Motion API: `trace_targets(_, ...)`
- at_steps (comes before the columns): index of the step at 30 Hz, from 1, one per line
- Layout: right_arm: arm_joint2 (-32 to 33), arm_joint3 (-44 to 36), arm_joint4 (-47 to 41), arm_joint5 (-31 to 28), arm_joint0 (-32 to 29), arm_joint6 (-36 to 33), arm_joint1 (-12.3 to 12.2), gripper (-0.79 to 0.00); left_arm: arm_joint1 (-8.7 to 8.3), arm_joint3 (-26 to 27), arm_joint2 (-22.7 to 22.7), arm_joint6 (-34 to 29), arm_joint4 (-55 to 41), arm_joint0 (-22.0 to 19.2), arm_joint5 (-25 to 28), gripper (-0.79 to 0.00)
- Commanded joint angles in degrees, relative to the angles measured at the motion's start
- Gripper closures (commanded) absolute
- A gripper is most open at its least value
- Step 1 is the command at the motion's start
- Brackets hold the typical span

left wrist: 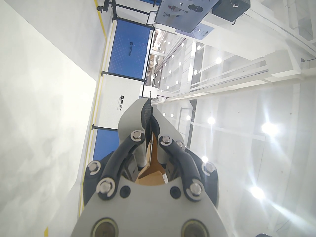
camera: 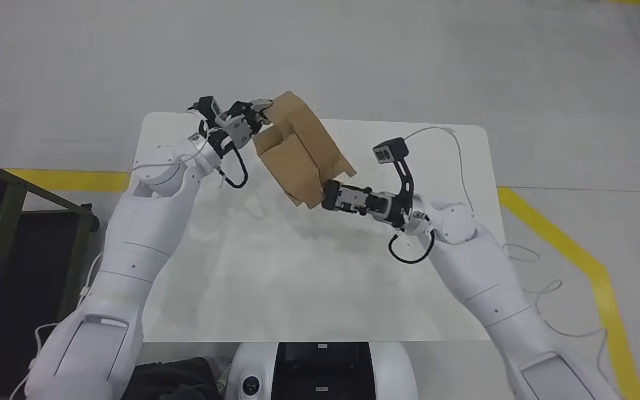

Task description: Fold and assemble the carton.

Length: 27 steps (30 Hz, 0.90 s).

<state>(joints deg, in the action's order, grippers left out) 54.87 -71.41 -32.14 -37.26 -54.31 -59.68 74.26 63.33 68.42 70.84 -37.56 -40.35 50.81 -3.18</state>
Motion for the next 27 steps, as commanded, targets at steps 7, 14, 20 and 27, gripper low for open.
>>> trace_targets(7,-1.5,0.9,-1.7,-0.2,0.9,-1.6,0.6,-0.665,0.38,-0.7,0.1,0.6,-0.1,-0.4,0.2,0.000)
trace_targets(14,-1.5,1.7,-0.9,-0.6,1.5,-0.5,0.9,-0.397,0.54,-0.6,0.1,1.3,1.6,-0.3,1.0,0.000)
trace_targets(20,-0.8,1.2,2.0,-0.1,1.2,2.0,0.8,-0.437,0.65,-0.5,0.3,3.2,3.8,0.1,2.4,0.000)
trace_targets(27,-0.3,0.6,3.5,1.2,0.7,3.4,0.7,-0.376,0.79,0.2,0.5,3.9,5.2,0.8,3.3,0.000)
